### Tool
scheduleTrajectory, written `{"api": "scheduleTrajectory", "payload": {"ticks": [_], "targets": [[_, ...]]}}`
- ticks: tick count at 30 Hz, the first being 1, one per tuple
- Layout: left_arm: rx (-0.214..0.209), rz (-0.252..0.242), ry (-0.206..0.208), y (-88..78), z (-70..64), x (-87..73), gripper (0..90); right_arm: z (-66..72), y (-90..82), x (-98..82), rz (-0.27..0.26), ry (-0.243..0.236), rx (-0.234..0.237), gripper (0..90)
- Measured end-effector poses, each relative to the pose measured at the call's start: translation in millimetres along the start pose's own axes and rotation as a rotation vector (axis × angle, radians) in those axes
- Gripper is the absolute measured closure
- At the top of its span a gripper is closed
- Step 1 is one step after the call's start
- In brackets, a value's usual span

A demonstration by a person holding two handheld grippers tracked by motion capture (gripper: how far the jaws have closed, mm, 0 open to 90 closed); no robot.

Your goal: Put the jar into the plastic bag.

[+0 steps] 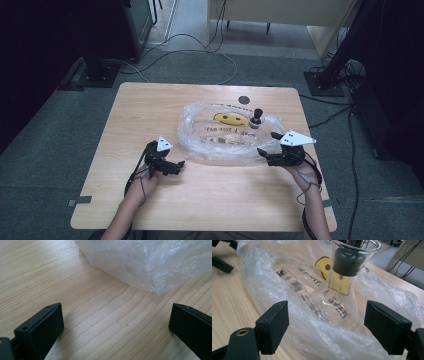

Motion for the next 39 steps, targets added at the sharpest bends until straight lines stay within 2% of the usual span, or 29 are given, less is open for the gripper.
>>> {"api": "scheduleTrajectory", "payload": {"ticks": [9,15,26,39], "targets": [[-0.001,-0.001,0.0,0.1,0.0,0.0,0.0,-2.3,-16.0,-2.1,0.038,-0.014,0.025,19.8],[0.0,0.0,0.0,0.0,0.0,0.0,0.0,-6.1,-27.6,-8.0,0.076,0.003,0.039,19.7],[0.0,0.0,0.0,0.0,0.0,0.0,0.0,-13.2,-40.8,-17.9,0.122,0.021,0.03,19.4],[0.0,0.0,0.0,0.0,0.0,0.0,0.0,-22.3,-37.1,-42.0,0.182,0.051,0.018,18.4]]}}
Point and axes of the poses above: each handheld gripper's, and its own axes: y roughly forward along the jaws, x roughly out of its top, z roughly to its left, the point moved 7 cm from there along y, roughly forward along the jaws, and after that the axes turned 15 degrees about -z, right-handed, at the moved point
